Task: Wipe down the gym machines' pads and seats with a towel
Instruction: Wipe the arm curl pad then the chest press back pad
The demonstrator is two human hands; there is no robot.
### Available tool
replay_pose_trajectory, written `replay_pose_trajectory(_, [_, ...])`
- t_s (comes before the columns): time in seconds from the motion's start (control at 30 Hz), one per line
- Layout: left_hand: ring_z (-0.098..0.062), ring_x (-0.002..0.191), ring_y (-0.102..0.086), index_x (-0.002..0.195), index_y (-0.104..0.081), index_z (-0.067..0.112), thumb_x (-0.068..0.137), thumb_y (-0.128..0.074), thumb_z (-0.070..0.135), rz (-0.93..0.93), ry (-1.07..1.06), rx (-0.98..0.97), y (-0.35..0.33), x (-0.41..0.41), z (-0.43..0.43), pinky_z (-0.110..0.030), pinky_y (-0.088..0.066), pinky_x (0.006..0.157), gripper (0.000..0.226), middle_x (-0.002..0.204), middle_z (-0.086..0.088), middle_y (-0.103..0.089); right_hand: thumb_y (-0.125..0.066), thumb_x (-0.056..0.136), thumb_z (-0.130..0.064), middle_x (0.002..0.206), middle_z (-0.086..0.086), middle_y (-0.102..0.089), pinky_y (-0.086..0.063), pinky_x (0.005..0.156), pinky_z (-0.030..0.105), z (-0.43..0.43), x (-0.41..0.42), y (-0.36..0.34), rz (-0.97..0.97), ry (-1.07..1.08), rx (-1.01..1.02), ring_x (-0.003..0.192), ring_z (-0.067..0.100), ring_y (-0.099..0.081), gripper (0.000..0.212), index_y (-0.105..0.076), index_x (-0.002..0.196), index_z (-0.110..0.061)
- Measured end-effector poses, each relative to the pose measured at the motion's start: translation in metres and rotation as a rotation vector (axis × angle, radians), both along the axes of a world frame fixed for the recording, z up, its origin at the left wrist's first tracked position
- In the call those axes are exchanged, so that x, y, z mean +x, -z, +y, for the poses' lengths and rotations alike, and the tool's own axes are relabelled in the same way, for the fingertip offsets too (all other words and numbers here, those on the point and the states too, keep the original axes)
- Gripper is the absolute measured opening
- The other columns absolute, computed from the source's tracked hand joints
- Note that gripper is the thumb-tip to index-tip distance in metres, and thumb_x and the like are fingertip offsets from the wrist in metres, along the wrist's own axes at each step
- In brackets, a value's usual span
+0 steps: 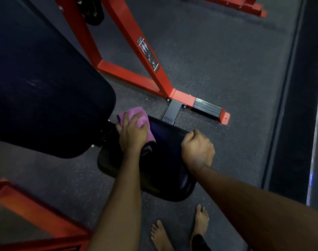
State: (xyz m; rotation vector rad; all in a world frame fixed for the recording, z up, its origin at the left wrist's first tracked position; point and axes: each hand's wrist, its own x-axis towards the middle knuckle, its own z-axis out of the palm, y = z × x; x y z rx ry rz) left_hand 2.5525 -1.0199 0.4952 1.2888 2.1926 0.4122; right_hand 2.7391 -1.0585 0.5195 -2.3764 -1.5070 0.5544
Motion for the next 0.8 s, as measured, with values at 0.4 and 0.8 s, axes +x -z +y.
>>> replay_pose_trajectory(0.4, [-0.028, 0.137, -0.03, 0.136, -0.052, 0.048, 0.088, -0.061, 0.033, -0.002, -0.028, 0.125, -0.034, 0.073, -0.12, -0.039, -0.045, 0.099, 0.051, 0.163, 0.018, -0.022, -0.041, 0.107, -0.036, 0.129, 0.013, -0.067, -0.042, 0.1, 0.04, -0.002, 0.019, -0.005, 0.424, -0.026, -0.041, 0.121, 0.036, -0.058, 0.037, -0.067, 0.128, -0.019])
replay_pose_trajectory(0.8, [-0.028, 0.131, -0.037, 0.136, -0.054, 0.049, 0.081, -0.062, 0.044, 0.108, -0.087, 0.237, -0.056, 0.149, -0.173, -0.042, -0.053, 0.091, 0.056, 0.16, 0.015, -0.03, -0.038, 0.111, -0.031, 0.158, -0.002, -0.042, -0.022, 0.123, 0.028, 0.001, 0.059, -0.01, 0.936, -0.194, -0.282, 0.147, 0.015, -0.035, 0.044, -0.05, 0.15, -0.015])
